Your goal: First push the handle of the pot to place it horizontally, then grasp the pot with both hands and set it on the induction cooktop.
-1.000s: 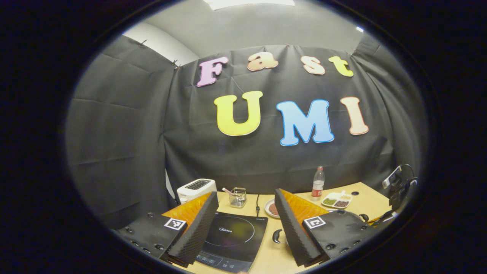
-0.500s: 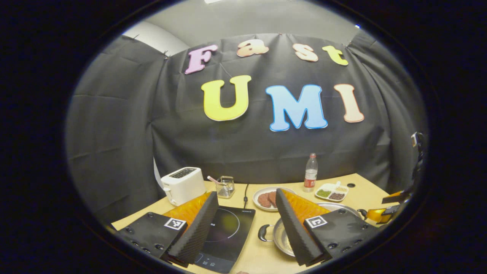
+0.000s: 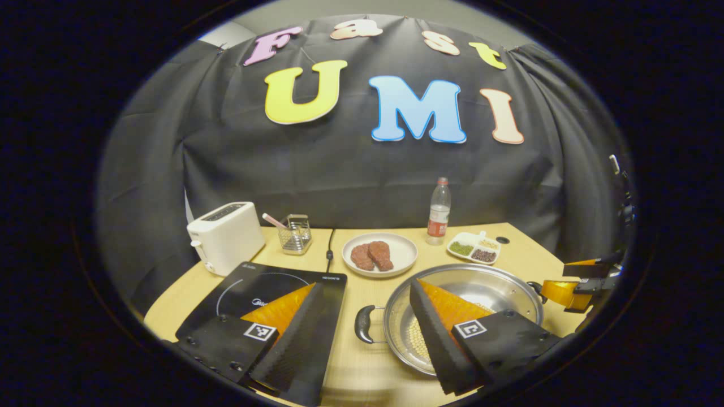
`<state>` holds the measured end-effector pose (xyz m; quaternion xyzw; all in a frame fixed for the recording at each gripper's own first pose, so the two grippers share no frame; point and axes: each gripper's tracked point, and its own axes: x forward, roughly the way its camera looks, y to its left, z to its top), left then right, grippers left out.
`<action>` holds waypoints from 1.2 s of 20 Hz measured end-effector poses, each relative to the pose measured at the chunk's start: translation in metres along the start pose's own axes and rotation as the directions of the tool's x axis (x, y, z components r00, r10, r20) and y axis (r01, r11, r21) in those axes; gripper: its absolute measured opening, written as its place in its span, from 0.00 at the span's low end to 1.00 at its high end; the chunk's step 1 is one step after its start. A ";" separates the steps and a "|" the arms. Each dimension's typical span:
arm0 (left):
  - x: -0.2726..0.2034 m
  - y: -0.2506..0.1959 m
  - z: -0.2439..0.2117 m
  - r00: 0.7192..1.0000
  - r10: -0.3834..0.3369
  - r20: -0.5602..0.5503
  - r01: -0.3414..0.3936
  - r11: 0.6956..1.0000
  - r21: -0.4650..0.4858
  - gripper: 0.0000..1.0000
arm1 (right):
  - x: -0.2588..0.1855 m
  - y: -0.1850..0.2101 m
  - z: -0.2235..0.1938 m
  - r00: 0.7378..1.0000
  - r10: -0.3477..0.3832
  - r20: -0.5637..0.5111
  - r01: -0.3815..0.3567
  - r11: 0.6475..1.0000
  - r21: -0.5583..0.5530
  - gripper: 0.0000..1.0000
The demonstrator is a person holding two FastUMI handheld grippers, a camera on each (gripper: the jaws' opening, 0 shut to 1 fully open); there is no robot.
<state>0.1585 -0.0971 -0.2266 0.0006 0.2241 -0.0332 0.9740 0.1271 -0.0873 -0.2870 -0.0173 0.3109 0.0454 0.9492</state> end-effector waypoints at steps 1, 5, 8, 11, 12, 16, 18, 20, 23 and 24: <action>0.009 0.000 -0.009 1.000 -0.018 -0.023 0.018 1.000 -0.003 1.00 | 0.003 0.001 -0.002 1.000 -0.014 -0.007 0.014 1.000 0.009 0.97; 0.037 -0.005 -0.033 0.991 -0.095 -0.098 0.095 0.995 -0.008 0.98 | 0.014 0.004 -0.005 0.997 -0.062 -0.034 0.064 0.997 0.035 0.97; 0.055 -0.010 -0.050 0.979 -0.135 -0.155 0.136 0.991 -0.007 1.00 | 0.023 0.005 -0.010 0.994 -0.089 -0.057 0.092 0.995 0.047 0.97; 0.071 -0.016 -0.068 0.963 -0.166 -0.212 0.166 0.986 -0.019 1.00 | 0.033 0.007 -0.016 0.990 -0.104 -0.090 0.109 0.993 0.055 0.97; 0.075 -0.018 -0.073 0.958 -0.172 -0.229 0.171 0.985 -0.026 0.98 | 0.037 0.007 -0.019 0.989 -0.109 -0.100 0.115 0.992 0.057 0.97; 0.083 -0.024 -0.091 0.942 -0.181 -0.281 0.174 0.983 -0.049 0.99 | 0.049 0.006 -0.027 0.983 -0.123 -0.137 0.132 0.989 0.062 0.97; 0.088 -0.023 -0.096 0.938 -0.168 -0.304 0.160 0.986 -0.053 0.98 | 0.054 0.003 -0.033 0.978 -0.130 -0.161 0.140 0.989 0.051 0.97; 0.089 -0.021 -0.103 0.934 -0.156 -0.322 0.145 0.988 -0.058 0.96 | 0.057 0.001 -0.041 0.973 -0.134 -0.189 0.145 0.988 0.044 0.97; 0.089 -0.015 -0.118 0.918 -0.130 -0.374 0.117 0.991 -0.057 0.87 | 0.059 0.003 -0.047 0.969 -0.118 -0.219 0.133 0.989 0.057 0.96; 0.089 -0.017 -0.120 0.916 -0.128 -0.380 0.110 0.991 -0.069 0.87 | 0.060 0.002 -0.049 0.968 -0.118 -0.222 0.135 0.989 0.059 0.86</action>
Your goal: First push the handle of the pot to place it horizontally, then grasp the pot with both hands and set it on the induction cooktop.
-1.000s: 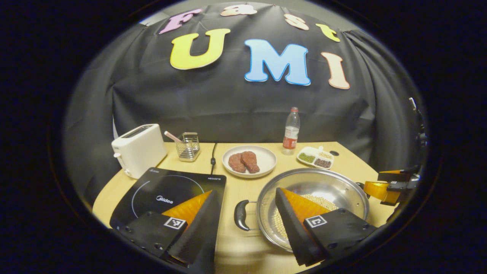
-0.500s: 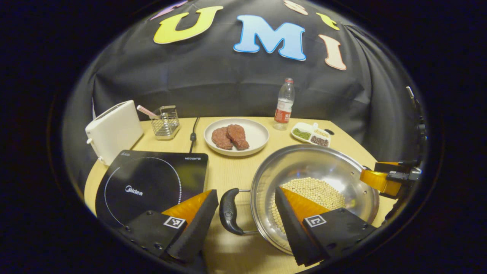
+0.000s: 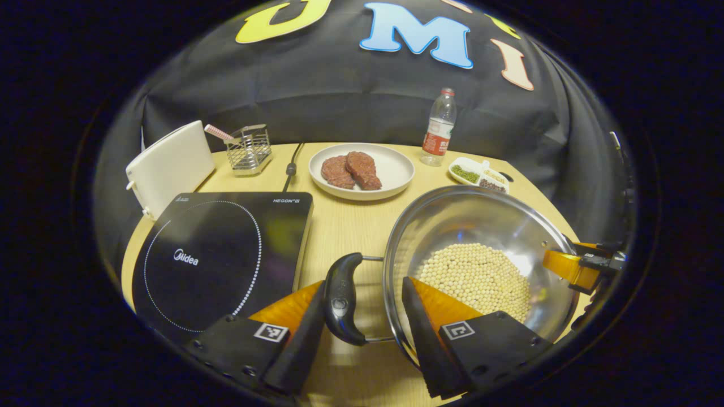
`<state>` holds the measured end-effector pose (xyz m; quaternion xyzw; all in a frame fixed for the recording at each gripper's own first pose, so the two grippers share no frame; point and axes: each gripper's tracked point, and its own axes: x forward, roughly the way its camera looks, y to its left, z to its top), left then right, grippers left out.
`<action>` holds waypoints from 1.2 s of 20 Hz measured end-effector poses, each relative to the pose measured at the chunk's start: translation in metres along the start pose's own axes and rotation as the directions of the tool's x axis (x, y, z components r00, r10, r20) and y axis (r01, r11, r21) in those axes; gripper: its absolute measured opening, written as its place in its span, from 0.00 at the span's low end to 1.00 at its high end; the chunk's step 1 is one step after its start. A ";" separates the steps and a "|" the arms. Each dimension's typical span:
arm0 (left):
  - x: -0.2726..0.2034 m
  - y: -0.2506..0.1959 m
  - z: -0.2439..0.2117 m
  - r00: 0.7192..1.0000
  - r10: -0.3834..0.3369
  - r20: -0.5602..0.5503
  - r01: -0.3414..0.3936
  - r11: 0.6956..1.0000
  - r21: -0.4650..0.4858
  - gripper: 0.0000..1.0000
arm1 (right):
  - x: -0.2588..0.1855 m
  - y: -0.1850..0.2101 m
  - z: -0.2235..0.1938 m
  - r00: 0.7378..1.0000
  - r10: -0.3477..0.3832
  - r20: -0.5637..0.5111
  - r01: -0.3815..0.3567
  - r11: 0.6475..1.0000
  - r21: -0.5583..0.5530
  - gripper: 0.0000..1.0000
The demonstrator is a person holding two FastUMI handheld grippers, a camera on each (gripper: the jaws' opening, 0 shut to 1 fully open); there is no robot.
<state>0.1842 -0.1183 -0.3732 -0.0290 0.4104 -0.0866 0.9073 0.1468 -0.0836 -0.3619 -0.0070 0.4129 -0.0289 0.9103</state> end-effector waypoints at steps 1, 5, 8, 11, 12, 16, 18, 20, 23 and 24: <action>-0.002 -0.002 -0.001 1.000 -0.005 0.005 0.005 1.000 -0.014 0.81 | 0.001 0.000 0.001 1.000 -0.001 0.001 0.001 1.000 0.000 0.81; -0.001 0.001 0.001 0.999 0.021 0.027 -0.019 0.999 -0.042 0.70 | 0.000 0.001 0.000 1.000 0.014 -0.003 -0.014 1.000 0.004 0.64; -0.002 0.002 0.004 0.998 0.056 0.041 -0.054 0.998 -0.044 0.67 | -0.003 0.002 0.001 1.000 0.027 -0.002 -0.027 1.000 0.003 0.55; -0.007 0.000 0.006 0.996 0.077 0.050 -0.076 0.997 -0.033 0.70 | -0.011 -0.001 -0.001 0.999 0.031 -0.010 -0.031 0.999 -0.013 0.55; -0.013 -0.001 0.008 0.994 0.086 0.062 -0.083 0.996 -0.035 0.67 | -0.016 -0.001 0.003 0.999 0.036 0.005 -0.036 0.999 -0.016 0.55; -0.046 0.001 0.023 0.987 0.113 0.110 -0.109 0.993 -0.045 0.66 | -0.037 0.003 0.021 0.997 0.059 0.040 -0.057 0.998 -0.029 0.55; -0.057 0.009 0.029 0.987 0.110 0.119 -0.105 0.993 -0.050 0.63 | -0.048 0.011 0.027 0.997 0.056 0.056 -0.054 0.998 -0.031 0.55; -0.065 0.022 0.037 0.985 0.110 0.134 -0.106 0.994 -0.038 0.66 | -0.056 0.024 0.031 0.997 0.052 0.065 -0.050 0.998 -0.024 0.55; -0.075 0.048 0.045 0.985 0.098 0.139 -0.095 0.995 -0.026 0.66 | -0.067 0.048 0.034 0.997 0.045 0.065 -0.044 0.999 -0.008 0.55; -0.077 0.058 0.048 0.985 0.097 0.145 -0.095 0.995 -0.021 0.63 | -0.070 0.058 0.034 0.997 0.043 0.068 -0.043 0.999 -0.005 0.54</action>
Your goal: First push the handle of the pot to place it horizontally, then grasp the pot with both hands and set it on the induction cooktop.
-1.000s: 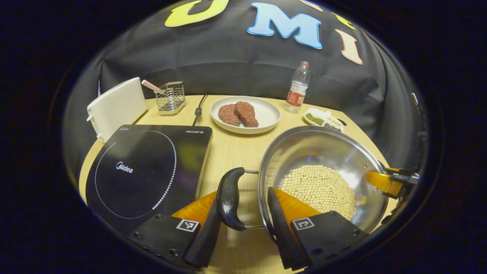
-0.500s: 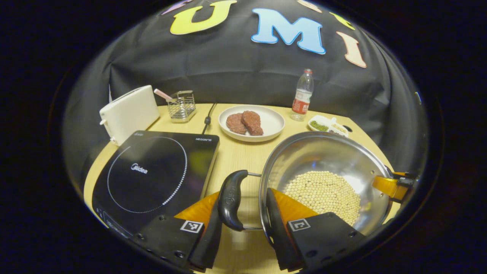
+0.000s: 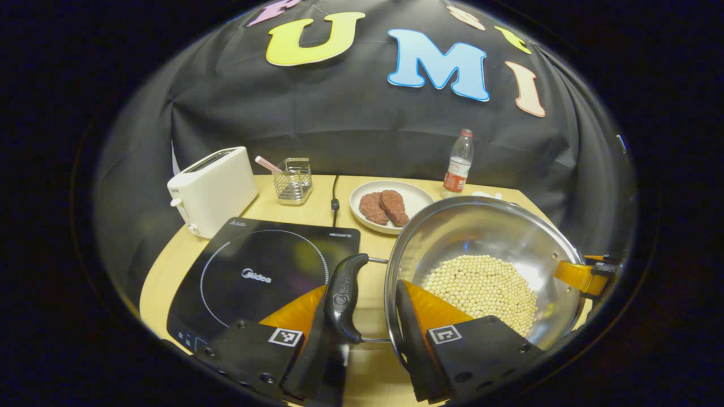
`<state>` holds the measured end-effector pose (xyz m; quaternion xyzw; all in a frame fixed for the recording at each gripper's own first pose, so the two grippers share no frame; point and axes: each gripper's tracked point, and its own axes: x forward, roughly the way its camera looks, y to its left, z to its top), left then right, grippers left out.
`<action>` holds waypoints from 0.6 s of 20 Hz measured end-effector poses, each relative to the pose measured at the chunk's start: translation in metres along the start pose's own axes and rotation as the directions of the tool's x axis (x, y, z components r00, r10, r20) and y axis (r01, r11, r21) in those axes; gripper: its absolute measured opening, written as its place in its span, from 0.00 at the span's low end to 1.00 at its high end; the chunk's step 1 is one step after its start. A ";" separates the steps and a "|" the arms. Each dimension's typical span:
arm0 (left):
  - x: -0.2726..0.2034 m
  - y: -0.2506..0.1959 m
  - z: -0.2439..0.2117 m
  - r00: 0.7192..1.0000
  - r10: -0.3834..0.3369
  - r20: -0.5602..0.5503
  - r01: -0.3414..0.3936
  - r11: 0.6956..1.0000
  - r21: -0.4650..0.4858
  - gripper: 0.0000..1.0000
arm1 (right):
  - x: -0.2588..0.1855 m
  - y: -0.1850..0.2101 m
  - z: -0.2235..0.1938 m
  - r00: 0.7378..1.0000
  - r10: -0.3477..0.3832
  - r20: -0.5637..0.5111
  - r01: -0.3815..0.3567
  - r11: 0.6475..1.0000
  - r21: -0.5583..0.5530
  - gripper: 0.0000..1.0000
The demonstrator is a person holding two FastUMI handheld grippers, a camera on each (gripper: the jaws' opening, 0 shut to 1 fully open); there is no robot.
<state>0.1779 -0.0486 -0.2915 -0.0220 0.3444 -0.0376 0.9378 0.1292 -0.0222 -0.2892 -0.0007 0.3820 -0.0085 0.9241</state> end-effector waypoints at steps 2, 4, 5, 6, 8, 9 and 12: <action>-0.002 0.022 0.006 1.000 0.002 0.011 -0.002 1.000 0.010 0.63 | -0.004 0.021 0.003 1.000 -0.003 0.003 0.003 1.000 0.008 0.55; -0.003 0.045 0.009 1.000 -0.001 0.014 0.001 1.000 0.002 0.63 | -0.007 0.041 0.005 1.000 -0.006 0.010 0.005 1.000 0.005 0.54; -0.003 0.056 0.010 1.000 -0.001 0.016 0.001 1.000 0.000 0.63 | -0.008 0.052 0.006 1.000 -0.006 0.013 0.006 1.000 0.003 0.54; -0.003 0.067 0.011 1.000 0.000 0.019 0.000 1.000 0.001 0.63 | -0.008 0.063 0.007 1.000 -0.006 0.016 0.006 1.000 0.003 0.55; -0.002 0.092 0.012 1.000 0.003 0.026 -0.003 1.000 -0.002 0.63 | -0.008 0.084 0.009 1.000 -0.004 0.018 0.004 1.000 0.001 0.54; -0.003 0.106 0.013 1.000 0.007 0.023 -0.007 1.000 -0.002 0.63 | -0.007 0.094 0.010 1.000 -0.003 0.019 0.003 1.000 -0.001 0.54; -0.001 0.140 0.017 1.000 0.012 0.025 -0.012 1.000 0.000 0.63 | -0.005 0.127 0.011 1.000 -0.001 0.021 0.001 1.000 0.000 0.54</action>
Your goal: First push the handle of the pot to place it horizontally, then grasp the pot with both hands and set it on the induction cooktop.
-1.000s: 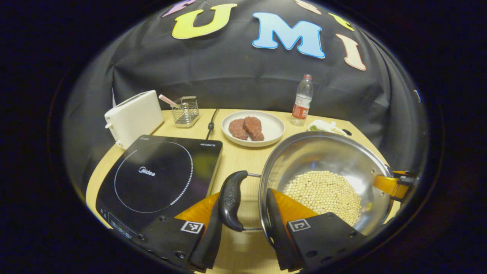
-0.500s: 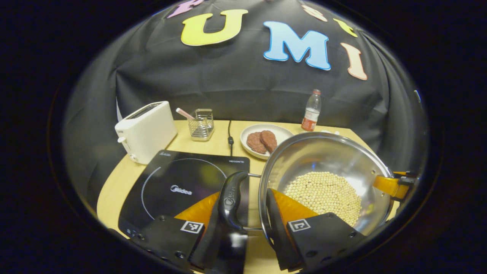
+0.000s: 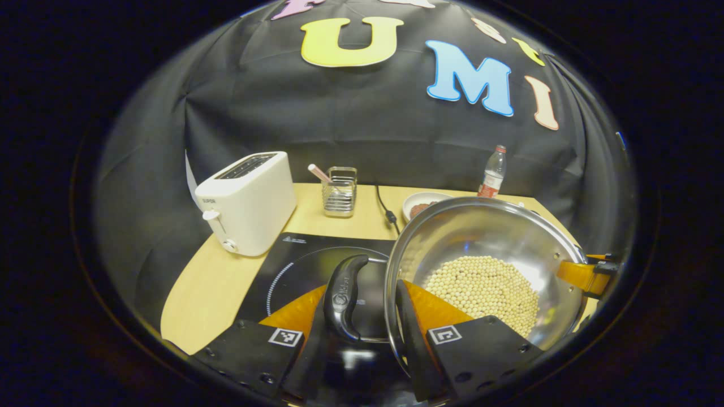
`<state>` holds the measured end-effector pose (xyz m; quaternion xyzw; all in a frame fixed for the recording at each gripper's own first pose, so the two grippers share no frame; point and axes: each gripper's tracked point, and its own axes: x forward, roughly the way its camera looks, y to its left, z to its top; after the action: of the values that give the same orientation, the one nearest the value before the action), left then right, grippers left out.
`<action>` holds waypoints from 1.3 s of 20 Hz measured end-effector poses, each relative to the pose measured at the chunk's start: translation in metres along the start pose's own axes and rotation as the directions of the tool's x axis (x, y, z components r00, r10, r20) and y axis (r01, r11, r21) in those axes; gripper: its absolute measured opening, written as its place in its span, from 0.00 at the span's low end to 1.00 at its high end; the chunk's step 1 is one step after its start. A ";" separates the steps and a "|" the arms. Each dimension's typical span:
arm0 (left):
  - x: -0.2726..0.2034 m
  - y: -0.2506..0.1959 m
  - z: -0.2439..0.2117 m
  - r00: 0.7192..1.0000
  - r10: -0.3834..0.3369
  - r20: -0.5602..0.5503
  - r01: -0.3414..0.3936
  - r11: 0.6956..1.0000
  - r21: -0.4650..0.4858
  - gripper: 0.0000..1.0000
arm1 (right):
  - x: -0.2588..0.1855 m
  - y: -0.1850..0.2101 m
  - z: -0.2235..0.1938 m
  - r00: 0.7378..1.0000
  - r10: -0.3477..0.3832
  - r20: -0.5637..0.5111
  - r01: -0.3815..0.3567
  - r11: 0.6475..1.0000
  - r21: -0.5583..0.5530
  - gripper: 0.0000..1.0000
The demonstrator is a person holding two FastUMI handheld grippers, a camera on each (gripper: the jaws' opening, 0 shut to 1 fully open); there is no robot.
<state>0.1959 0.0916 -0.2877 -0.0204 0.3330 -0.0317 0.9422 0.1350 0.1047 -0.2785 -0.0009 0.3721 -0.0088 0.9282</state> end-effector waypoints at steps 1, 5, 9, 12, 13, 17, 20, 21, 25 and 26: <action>0.002 0.013 0.000 1.000 0.001 -0.001 -0.001 1.000 0.002 0.63 | 0.001 0.011 0.001 1.000 0.001 0.001 -0.001 1.000 0.001 0.54; 0.011 0.057 0.004 1.000 0.013 -0.002 -0.013 1.000 0.005 0.66 | 0.011 0.051 0.004 1.000 0.012 0.000 -0.012 1.000 0.003 0.54; 0.019 0.091 0.008 1.000 0.024 0.010 -0.024 1.000 0.008 0.63 | 0.018 0.083 0.008 1.000 0.018 0.006 -0.018 1.000 0.000 0.54; 0.029 0.110 0.009 0.999 0.040 0.003 -0.040 0.999 0.021 0.66 | 0.026 0.102 0.006 1.000 0.027 -0.015 -0.027 1.000 0.004 0.54; 0.031 0.118 0.007 0.999 0.044 0.001 -0.044 0.999 0.024 0.66 | 0.028 0.108 0.006 0.999 0.029 -0.017 -0.029 1.000 0.002 0.54; 0.038 0.138 0.001 0.998 0.067 -0.012 -0.067 0.997 0.038 0.63 | 0.038 0.127 -0.002 0.998 0.047 -0.041 -0.047 0.999 -0.002 0.54; 0.041 0.146 -0.005 0.997 0.075 -0.026 -0.075 0.997 0.008 0.69 | 0.041 0.134 0.000 0.998 0.053 -0.026 -0.053 0.998 -0.016 0.54; 0.040 0.147 -0.008 0.997 0.076 -0.024 -0.076 0.997 -0.003 0.69 | 0.042 0.135 0.004 0.998 0.055 -0.013 -0.055 0.998 -0.021 0.54; 0.031 0.158 0.007 0.989 0.142 0.049 -0.142 0.990 -0.001 0.79 | 0.034 0.142 0.011 0.994 0.101 0.030 -0.098 0.993 -0.072 0.65; 0.026 0.157 0.026 0.982 0.156 0.106 -0.158 0.987 0.006 0.90 | 0.027 0.141 0.017 0.992 0.109 0.064 -0.102 0.990 -0.094 0.79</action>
<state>0.2395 0.2463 -0.2929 0.0109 0.2831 0.0415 0.9581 0.1688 0.2453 -0.2857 -0.0236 0.3392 0.0572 0.9387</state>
